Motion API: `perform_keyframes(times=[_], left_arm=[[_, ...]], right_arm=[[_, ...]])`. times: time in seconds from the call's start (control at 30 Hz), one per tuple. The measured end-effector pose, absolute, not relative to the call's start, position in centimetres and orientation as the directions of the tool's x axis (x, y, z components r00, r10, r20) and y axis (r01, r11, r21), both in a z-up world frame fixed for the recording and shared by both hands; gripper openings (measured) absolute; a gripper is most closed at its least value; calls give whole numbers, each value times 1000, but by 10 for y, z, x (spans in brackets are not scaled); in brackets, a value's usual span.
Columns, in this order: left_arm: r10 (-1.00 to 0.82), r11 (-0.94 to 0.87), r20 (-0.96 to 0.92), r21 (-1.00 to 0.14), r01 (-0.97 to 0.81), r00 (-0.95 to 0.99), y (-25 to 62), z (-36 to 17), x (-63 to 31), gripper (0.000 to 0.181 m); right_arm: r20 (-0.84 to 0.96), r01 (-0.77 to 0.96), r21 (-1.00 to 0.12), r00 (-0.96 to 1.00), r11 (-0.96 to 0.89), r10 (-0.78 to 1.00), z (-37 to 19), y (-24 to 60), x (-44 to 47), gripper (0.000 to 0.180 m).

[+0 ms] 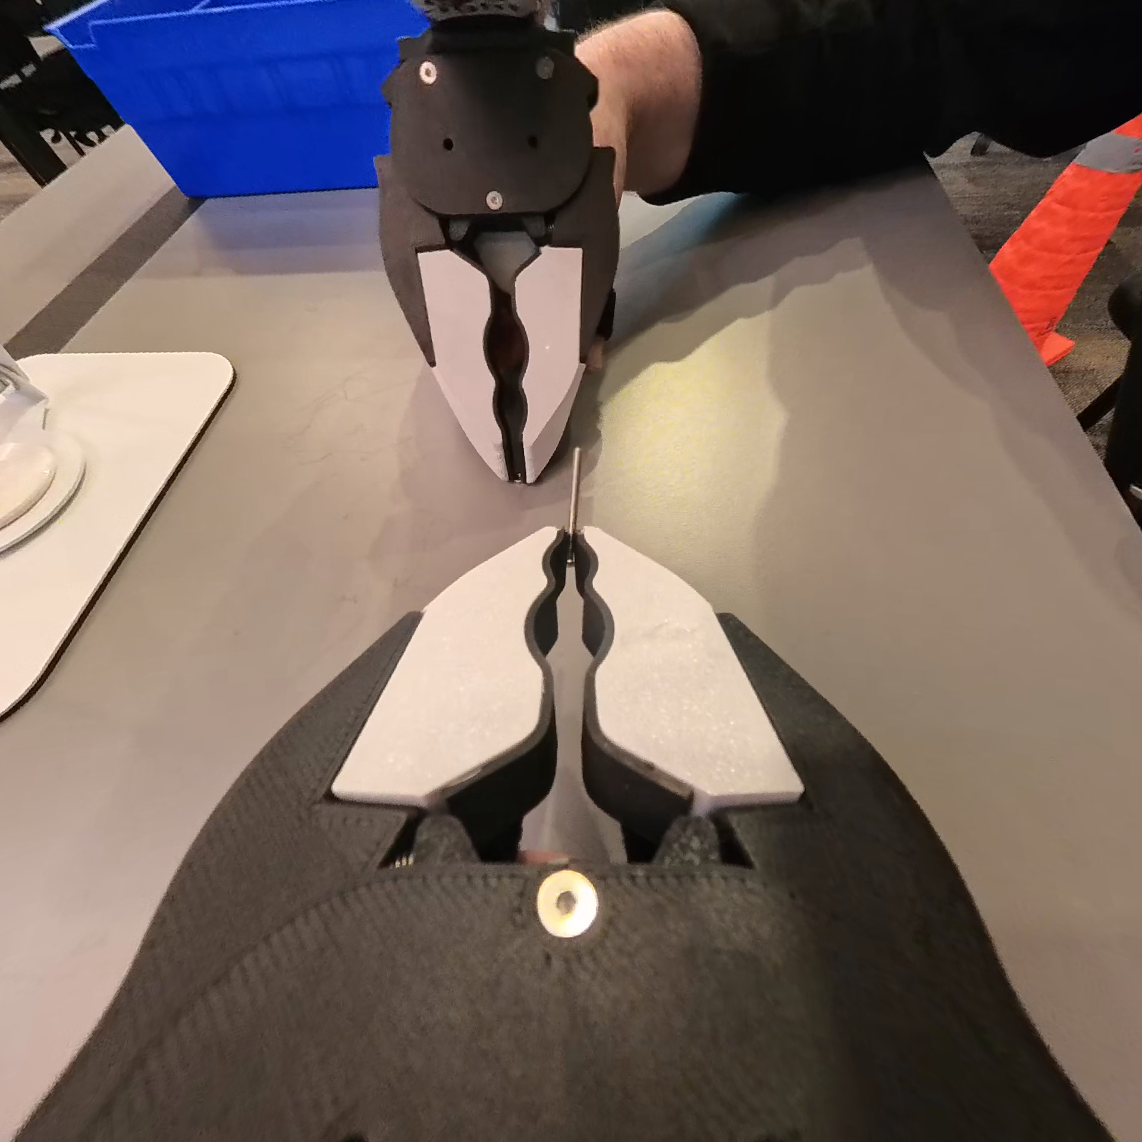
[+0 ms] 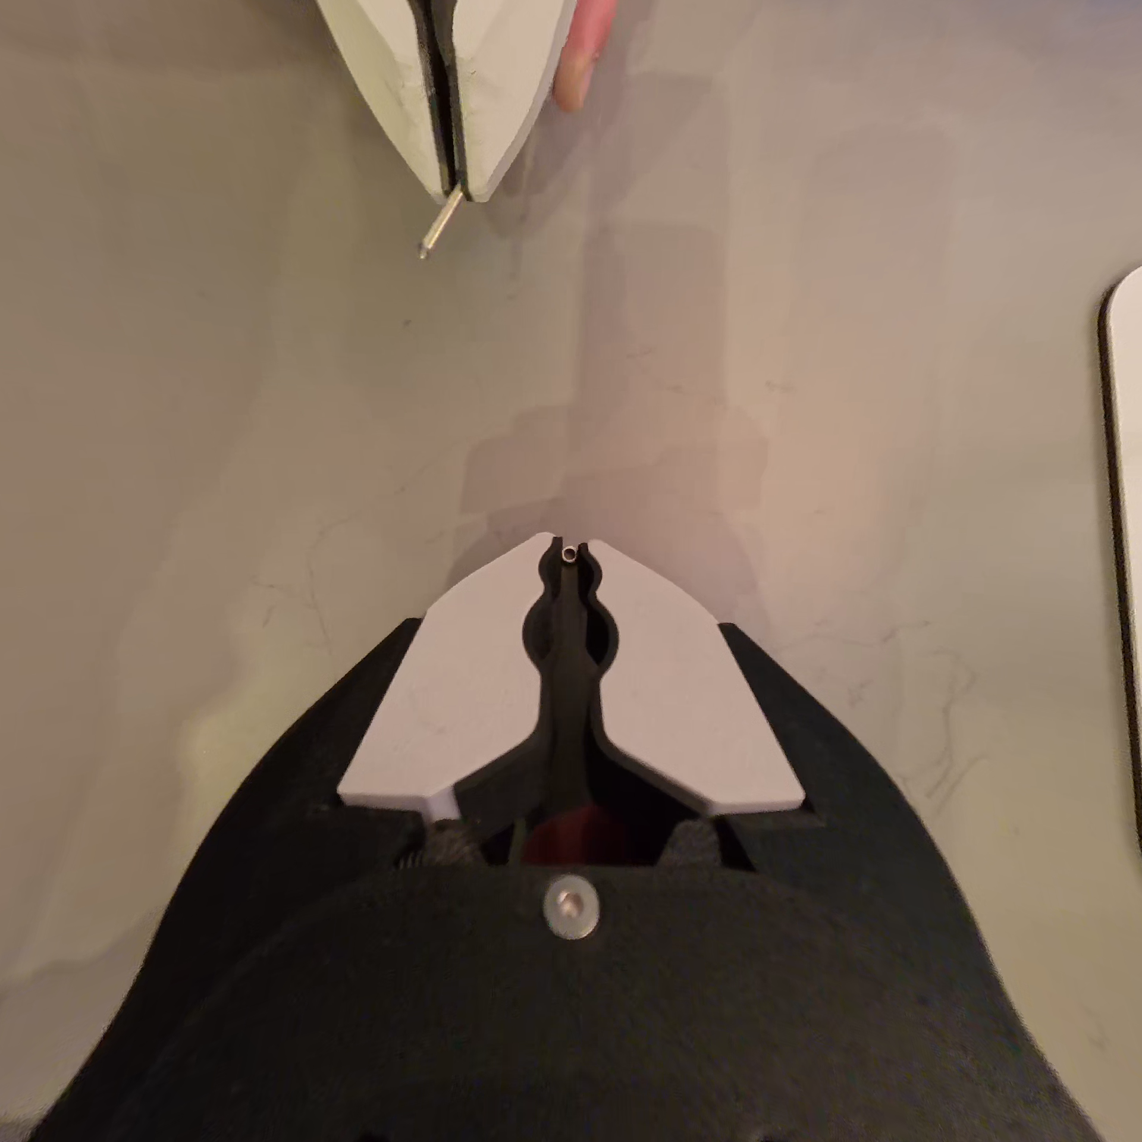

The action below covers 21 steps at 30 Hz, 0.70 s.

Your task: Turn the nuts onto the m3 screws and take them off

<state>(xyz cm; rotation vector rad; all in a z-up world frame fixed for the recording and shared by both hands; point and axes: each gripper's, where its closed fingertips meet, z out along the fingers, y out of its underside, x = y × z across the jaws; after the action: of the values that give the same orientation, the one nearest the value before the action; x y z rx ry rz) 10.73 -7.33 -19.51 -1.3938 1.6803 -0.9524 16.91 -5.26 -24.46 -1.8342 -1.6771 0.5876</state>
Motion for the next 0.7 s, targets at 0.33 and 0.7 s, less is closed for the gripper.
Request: perform_keyframes(times=[0.33,0.7], left_arm=[[-989,129,-81,-887,-444,-124,-72,-196,108,2],[-993,105,-67,-889,-446,-99,-67,-196,108,2]], right_arm=[[118,710,-703,82,25,990,-239,-57,168,5],[243,628,-763,56,155,968,-218,-60,156,5]])
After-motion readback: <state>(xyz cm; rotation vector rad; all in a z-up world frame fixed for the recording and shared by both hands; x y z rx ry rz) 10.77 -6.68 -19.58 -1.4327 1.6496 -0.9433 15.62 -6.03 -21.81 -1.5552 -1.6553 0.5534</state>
